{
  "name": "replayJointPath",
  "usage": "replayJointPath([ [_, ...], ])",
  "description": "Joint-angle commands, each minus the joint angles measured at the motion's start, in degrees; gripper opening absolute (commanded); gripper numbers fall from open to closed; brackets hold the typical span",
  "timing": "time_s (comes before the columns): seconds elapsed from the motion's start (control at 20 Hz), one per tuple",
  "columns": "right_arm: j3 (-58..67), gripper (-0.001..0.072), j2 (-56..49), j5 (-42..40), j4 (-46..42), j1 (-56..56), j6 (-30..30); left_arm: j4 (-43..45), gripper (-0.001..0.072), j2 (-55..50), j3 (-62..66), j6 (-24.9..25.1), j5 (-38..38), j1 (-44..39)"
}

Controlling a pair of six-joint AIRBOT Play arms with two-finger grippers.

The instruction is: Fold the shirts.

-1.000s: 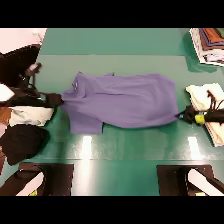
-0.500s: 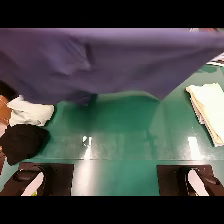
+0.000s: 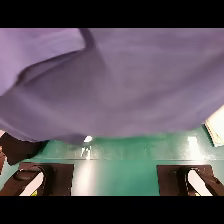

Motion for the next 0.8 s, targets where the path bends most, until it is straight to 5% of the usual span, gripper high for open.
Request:
replayJointPath([
  [0.0,-2.1,0.0016,-6.4,7.3,-1.7,0.0,1.6,-0.6,0.0025,-6.8,-5.8,-0.3,-5.9,0.0],
  [0.4,-25.2,0.0016,-29.4,4.8,-2.2,3.9,1.0,-0.7,0.0025,-35.8,-21.2,1.3,-8.2,0.0],
  [0.75,-13.3,0.0016,-46.4,-10.0,-2.1,10.9,1.0,1.1,0.0025,-49.1,-16.3,5.4,10.1,0.1],
])
